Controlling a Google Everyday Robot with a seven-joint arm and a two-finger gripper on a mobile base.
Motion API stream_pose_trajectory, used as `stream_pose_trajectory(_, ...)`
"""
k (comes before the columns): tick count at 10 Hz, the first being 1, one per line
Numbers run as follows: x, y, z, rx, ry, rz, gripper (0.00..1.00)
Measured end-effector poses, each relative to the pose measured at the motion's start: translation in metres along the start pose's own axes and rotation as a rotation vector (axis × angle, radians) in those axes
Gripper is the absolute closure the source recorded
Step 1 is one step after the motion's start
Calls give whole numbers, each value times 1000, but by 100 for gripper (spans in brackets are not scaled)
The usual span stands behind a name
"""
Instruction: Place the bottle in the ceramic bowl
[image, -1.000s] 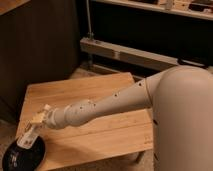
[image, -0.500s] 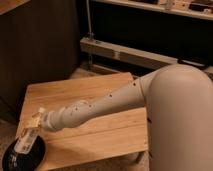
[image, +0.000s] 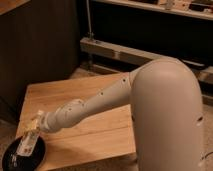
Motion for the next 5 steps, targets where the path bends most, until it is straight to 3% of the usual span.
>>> stream_pose_trajectory(5, 1, -19, 11, -2, 35, -13, 32)
